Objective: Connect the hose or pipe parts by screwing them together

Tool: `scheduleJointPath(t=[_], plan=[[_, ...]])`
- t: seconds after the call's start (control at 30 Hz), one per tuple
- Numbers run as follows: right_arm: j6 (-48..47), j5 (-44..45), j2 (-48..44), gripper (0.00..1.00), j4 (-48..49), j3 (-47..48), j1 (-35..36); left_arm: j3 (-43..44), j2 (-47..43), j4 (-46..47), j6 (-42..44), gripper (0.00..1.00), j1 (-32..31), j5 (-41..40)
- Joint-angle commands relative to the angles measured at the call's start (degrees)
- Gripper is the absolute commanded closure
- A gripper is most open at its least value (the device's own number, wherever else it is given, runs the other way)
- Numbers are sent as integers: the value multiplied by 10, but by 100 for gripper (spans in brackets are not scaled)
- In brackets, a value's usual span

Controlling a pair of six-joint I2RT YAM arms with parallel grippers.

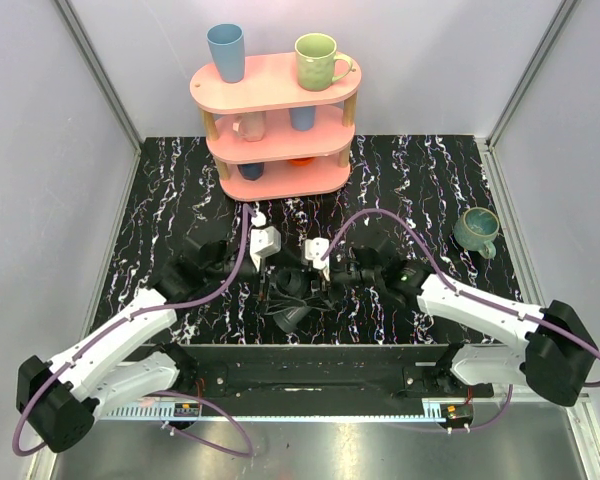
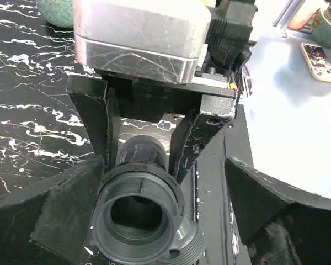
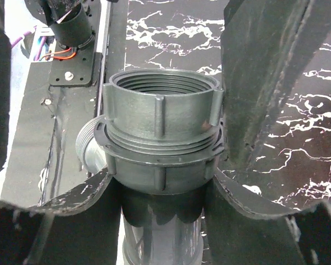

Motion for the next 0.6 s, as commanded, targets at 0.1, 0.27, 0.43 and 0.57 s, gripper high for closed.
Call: scheduleJointPath(t=[0.1,0.27,0.43,0.57], plan=[[12,46,-47,100,73,-28,0,76,-34,-72,5,1,-2,-115],[-17,118,-57,100,80,-42,1,111,-34,-139,-109,1,0,-267],[-53,186,-70,100,103,-50,0,123,-6,-178,-317,1,10,-330],[-71,214,-76,100,128,-56,0,136,24,-202,-453,1,16,-324]])
